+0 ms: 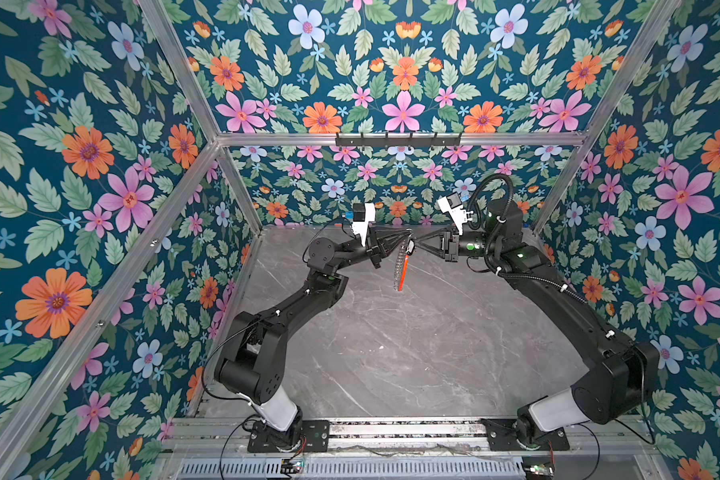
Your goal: Put the keys on the keyring
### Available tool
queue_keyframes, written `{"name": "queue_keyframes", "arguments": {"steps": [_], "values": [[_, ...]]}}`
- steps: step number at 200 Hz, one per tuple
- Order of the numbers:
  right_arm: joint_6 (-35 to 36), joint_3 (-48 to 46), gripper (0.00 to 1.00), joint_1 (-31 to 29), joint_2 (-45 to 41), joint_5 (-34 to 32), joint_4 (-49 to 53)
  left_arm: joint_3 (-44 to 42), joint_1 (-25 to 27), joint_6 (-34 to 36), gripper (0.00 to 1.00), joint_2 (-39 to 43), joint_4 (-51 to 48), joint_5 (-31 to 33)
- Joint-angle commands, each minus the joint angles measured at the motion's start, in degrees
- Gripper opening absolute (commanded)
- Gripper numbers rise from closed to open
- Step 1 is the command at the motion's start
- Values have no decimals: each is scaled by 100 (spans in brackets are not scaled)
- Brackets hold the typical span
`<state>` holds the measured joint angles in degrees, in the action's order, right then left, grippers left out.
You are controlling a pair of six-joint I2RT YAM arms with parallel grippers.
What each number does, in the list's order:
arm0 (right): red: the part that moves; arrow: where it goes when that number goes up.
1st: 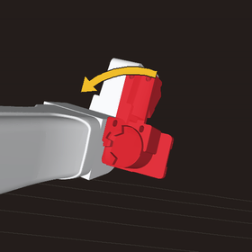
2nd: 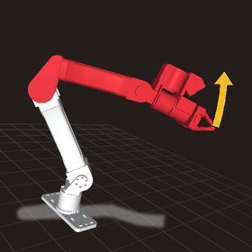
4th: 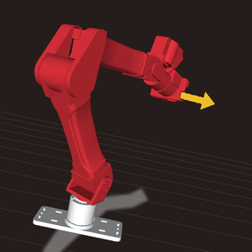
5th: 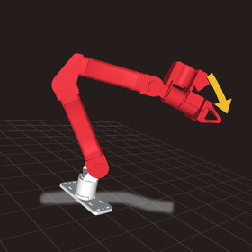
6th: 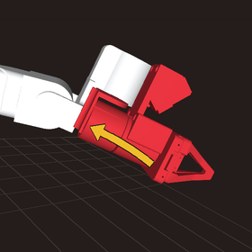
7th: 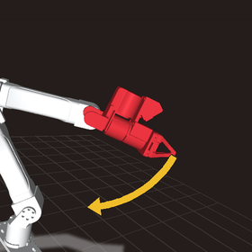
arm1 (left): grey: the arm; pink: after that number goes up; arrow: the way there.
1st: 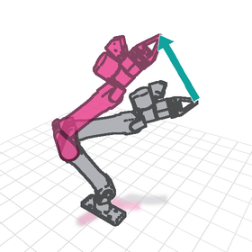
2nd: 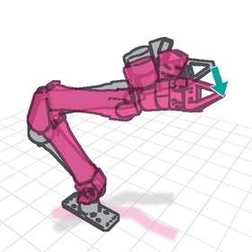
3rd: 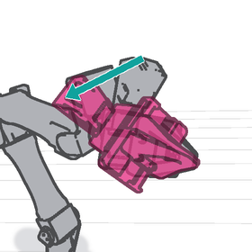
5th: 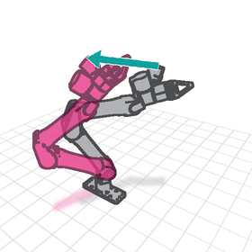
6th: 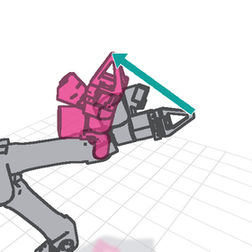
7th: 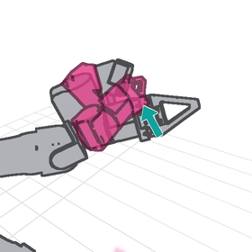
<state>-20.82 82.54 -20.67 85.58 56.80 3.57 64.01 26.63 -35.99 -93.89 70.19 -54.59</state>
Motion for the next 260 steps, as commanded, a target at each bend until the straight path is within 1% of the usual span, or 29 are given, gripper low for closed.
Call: {"name": "queue_keyframes", "arguments": {"steps": [1, 17, 56, 97, 131, 157, 168, 177, 186, 192, 222, 252, 260], "values": [[-34, 0, 5, -7, 25, 78, -167, 26, 0, -105, 0, -17, 443, -8], [-60, 14, 0, -6, 54, 151, -152, 31, 0, -198, 0, -65, 598, -1], [-62, 111, 0, -19, 161, 459, 36, -15, 9, -707, 0, -229, 1336, -10], [6, 302, 0, -118, 333, 603, 302, -13, 91, -830, 0, -314, 1576, 27], [101, 448, 0, -178, 394, 531, 455, -64, 184, -913, 0, -392, 1744, 87], [242, 320, 0, -115, 205, 95, 583, -170, 184, -962, 0, -385, 1919, 141], [237, 176, 16, -42, 61, -38, 525, -195, 176, -942, 0, -370, 1917, 150], [268, 63, 27, 27, -61, -160, 524, -203, 176, -929, 0, -365, 1910, 144], [349, 0, 34, 70, -179, -282, 619, -213, 176, -914, 0, -358, 1879, 145], [422, -30, 36, 105, -257, -353, 699, -211, 176, -897, 0, -351, 1846, 142], [605, -15, 37, 187, -510, -503, 918, -205, 176, -895, 0, -366, 1797, 159], [457, 34, 30, 185, -554, -380, 675, -187, 176, -996, 0, -402, 1811, 159], [394, 50, 30, 181, -522, -319, 568, -178, 176, -1030, 0, -412, 1821, 167]]}}
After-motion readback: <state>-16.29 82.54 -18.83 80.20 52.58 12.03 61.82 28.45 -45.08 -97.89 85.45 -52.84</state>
